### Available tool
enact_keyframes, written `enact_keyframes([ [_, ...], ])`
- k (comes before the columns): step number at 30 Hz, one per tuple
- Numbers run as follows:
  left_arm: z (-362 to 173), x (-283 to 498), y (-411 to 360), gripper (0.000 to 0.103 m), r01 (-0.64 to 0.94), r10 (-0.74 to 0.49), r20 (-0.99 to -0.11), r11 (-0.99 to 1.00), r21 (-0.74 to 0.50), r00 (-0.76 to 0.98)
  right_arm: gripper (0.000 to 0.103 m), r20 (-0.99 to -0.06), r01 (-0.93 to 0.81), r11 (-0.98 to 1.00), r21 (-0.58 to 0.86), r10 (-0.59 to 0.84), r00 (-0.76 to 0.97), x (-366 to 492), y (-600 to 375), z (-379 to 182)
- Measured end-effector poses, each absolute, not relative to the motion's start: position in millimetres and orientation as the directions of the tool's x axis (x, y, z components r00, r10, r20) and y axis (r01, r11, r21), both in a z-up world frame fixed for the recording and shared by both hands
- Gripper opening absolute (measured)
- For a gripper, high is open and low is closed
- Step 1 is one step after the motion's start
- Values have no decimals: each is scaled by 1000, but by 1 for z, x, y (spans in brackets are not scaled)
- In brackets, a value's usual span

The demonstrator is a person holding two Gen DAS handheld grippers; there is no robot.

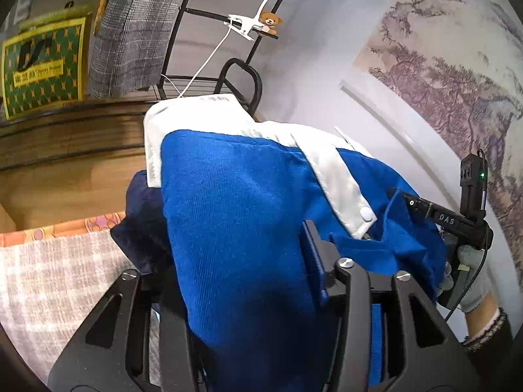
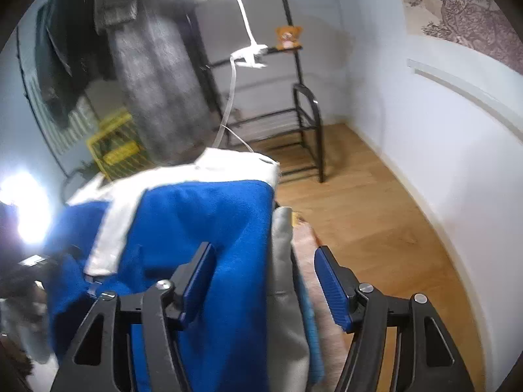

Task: Fold large clothes
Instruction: 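Carry the folded jacket with both tools toward the clothes stack, then lay the jacket on top of the clothes stack and open both tools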

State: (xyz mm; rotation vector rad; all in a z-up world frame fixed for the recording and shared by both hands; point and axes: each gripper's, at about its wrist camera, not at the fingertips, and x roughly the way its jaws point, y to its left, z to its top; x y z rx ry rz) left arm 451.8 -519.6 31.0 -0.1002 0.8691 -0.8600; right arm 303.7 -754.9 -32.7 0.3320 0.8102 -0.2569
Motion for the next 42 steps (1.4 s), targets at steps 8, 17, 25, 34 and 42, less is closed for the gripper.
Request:
enact_keyframes([
  [8,41,437,-499,58,615,-636,-651,723,-316,413,67,-749,395,913,103,-190,635,296,-749,-27],
  [17,85,371,-461,56,631,-585,-640,750,-195,498,67,-699,398,912,95,-224,680,249,-728,28],
  [25,159,287,-430,56,682,-611,-558,723,-106,561,67,-644,358,928,102,-213,735,207,-686,100],
  [34,241,196,-376,57,711,-653,-467,700,-69,597,67,-570,302,949,86,-202,797,140,-620,193],
  [42,302,115,-329,57,727,-678,-396,685,-34,620,67,-505,273,960,66,-204,838,73,-564,266],
])
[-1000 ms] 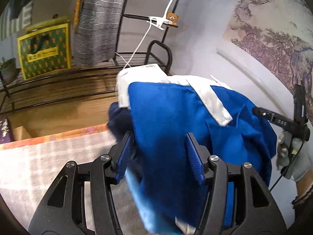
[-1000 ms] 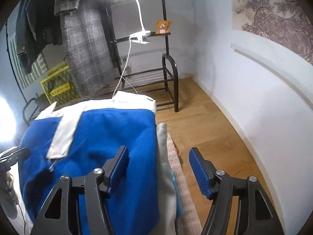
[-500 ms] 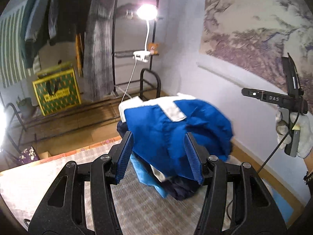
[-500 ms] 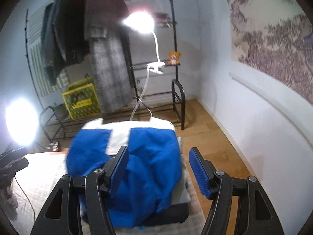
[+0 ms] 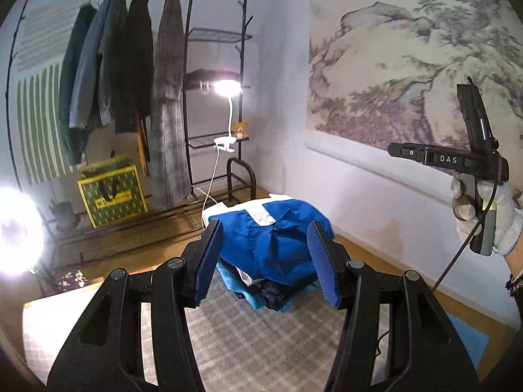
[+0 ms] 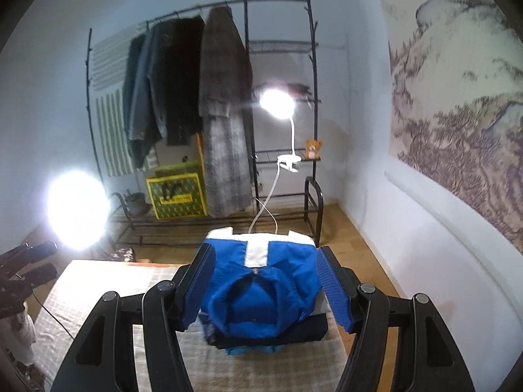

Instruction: Fold large clothes

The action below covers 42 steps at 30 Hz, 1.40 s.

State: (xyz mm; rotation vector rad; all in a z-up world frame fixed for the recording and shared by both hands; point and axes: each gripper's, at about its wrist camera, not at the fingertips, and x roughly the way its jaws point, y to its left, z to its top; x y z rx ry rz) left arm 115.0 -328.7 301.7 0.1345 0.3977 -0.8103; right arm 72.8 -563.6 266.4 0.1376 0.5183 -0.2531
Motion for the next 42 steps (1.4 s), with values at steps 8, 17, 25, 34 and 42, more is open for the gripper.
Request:
enact_keyframes([
  [8,341,43,-286,57,735,-691,-348,678,-7,634,67,-465,229,972,58,-177,867,15,-515,308],
  [17,349,-7,-251,57,742,-698,-349,670,-12,625,68,-445,193,976,102,-129,886,-35,-477,322],
  [25,314,-24,-225,74,743,-697,-391,667,-45,602,86,-471,218,970,110,-142,870,-62,-450,294],
  [34,248,-22,-216,87,716,-654,-455,696,-48,605,103,-497,292,955,48,-231,836,-73,-427,233],
  [42,216,-18,-215,103,683,-614,-467,730,-29,636,103,-534,362,928,86,-264,803,-60,-430,183],
])
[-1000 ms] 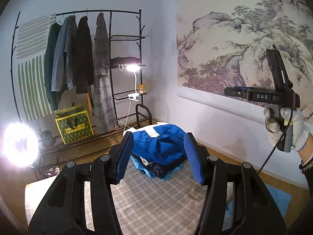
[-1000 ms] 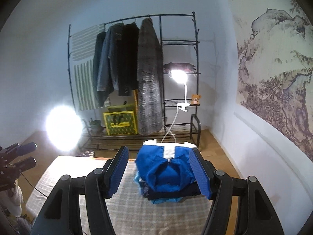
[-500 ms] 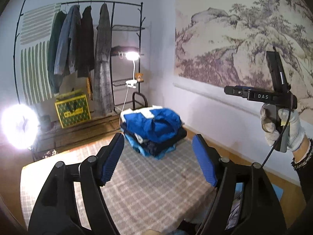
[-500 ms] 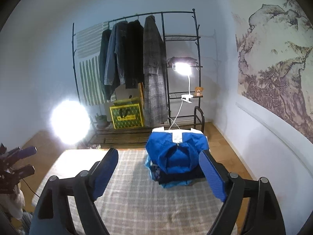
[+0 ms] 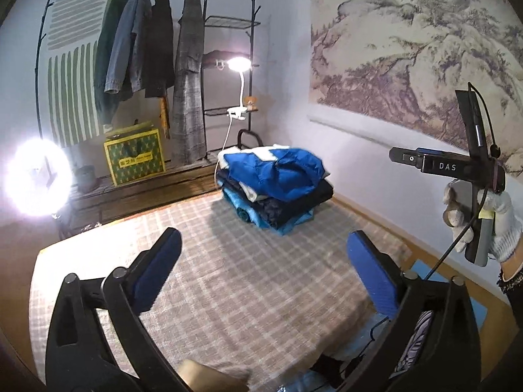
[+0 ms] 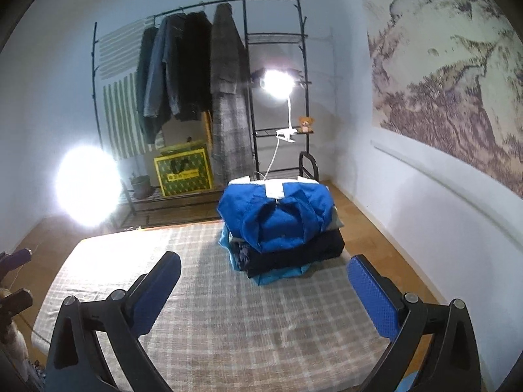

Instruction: Fold large clothes

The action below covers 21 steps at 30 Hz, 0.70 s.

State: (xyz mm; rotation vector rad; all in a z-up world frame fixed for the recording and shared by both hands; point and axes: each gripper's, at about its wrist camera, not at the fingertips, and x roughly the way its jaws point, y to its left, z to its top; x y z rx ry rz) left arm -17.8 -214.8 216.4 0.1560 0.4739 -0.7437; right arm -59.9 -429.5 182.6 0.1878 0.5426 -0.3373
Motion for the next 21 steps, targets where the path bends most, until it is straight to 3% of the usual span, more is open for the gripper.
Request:
enact_keyframes([
  [8,187,-3,-216,103,646,-567,-492,763,-11,661,103,-550,369,928,49,-283,786,-37,-413,140],
  [21,123,44,-214,103,598,-512,-582,800,-55,631,103,-598,389,913,123,-244,763,2,-410,67],
])
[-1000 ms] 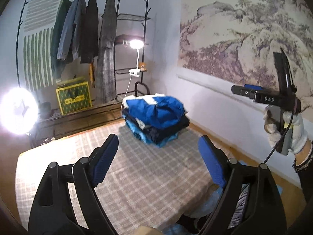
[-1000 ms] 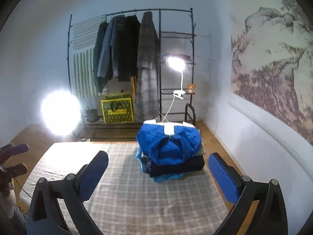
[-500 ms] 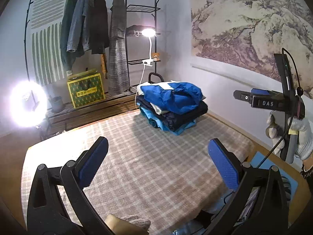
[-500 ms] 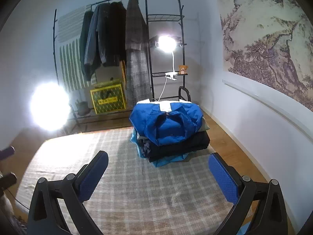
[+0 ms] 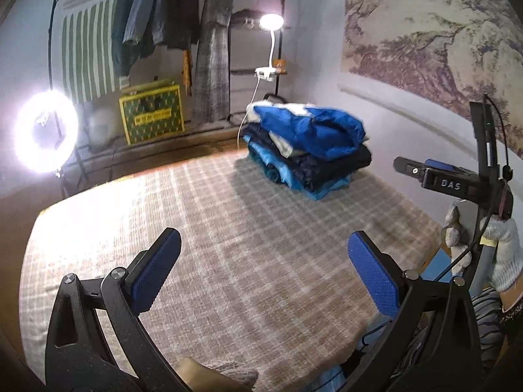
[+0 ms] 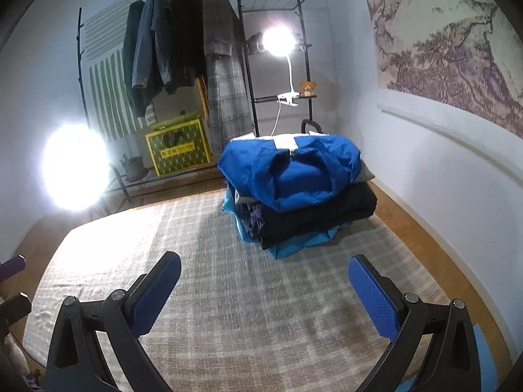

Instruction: Fold large clothes

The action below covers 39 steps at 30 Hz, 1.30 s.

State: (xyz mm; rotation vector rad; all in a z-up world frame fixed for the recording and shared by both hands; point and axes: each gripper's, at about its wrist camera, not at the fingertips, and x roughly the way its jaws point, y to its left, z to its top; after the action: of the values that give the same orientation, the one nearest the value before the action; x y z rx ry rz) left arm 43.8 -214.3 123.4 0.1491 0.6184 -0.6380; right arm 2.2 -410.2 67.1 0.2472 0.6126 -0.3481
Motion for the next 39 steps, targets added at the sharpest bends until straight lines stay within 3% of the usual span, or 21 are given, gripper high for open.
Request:
enact_keyframes([
  [15,87,75,-221,103,568,-463,-656,821,-63,597,103,-623,379,922,75,-254,740,25,-400,41],
  [39,88,74,-224,103,575,-469,-654,816,-63,593,103,-642,392,916,86,-250,724,24,-403,36],
])
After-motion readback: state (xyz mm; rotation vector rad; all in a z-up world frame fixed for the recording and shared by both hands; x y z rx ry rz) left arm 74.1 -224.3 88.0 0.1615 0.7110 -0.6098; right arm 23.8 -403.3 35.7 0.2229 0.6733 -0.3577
